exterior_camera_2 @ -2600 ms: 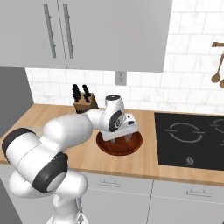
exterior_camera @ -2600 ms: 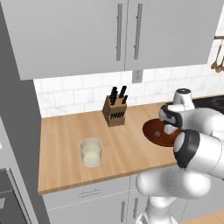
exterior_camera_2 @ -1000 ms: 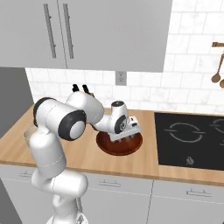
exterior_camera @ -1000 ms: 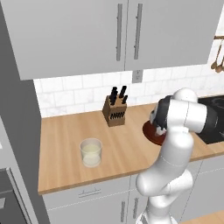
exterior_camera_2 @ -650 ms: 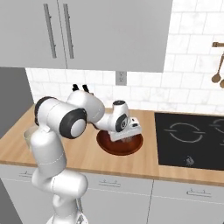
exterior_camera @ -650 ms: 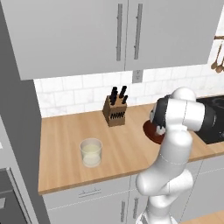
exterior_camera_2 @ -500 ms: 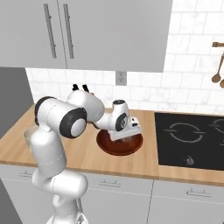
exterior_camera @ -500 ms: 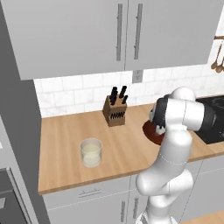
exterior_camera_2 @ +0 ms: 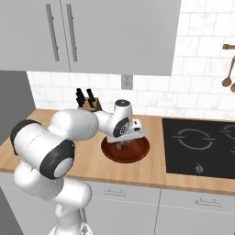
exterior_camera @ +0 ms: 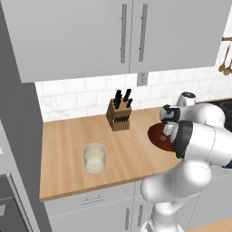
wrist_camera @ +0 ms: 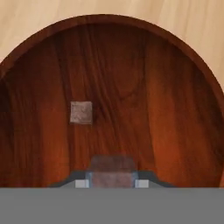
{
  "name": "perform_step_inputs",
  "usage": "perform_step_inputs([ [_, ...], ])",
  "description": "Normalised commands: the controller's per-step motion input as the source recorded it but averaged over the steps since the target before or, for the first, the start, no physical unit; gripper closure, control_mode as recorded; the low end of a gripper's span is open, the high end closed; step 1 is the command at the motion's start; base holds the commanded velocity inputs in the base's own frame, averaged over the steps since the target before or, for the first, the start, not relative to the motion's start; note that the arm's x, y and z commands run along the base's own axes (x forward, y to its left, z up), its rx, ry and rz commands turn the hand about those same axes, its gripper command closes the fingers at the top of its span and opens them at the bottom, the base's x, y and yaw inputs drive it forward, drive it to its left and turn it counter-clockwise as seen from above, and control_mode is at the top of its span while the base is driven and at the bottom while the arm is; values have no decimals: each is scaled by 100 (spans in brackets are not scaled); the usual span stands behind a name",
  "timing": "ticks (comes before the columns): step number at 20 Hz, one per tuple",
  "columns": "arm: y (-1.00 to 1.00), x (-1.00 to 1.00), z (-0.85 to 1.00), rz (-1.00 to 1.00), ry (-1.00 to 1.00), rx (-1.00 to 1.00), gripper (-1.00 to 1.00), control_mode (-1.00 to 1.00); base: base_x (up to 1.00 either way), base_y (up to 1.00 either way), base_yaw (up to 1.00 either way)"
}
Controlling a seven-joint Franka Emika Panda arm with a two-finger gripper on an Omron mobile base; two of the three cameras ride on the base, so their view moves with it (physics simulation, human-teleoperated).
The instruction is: Grab a lemon wedge from the fridge and one ice cube from the ice bowl, and put them in the glass of lemonade.
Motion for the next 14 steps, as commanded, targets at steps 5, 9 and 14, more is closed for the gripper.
perform_step_inputs([
  [5, 77, -66, 75, 0, -5, 50, 100, -100, 0, 0, 0],
  [9, 92, -36, 83, 0, -2, 57, 100, -100, 0, 0, 0],
  [14, 100, -21, 39, -2, 0, 51, 100, -100, 0, 0, 0],
])
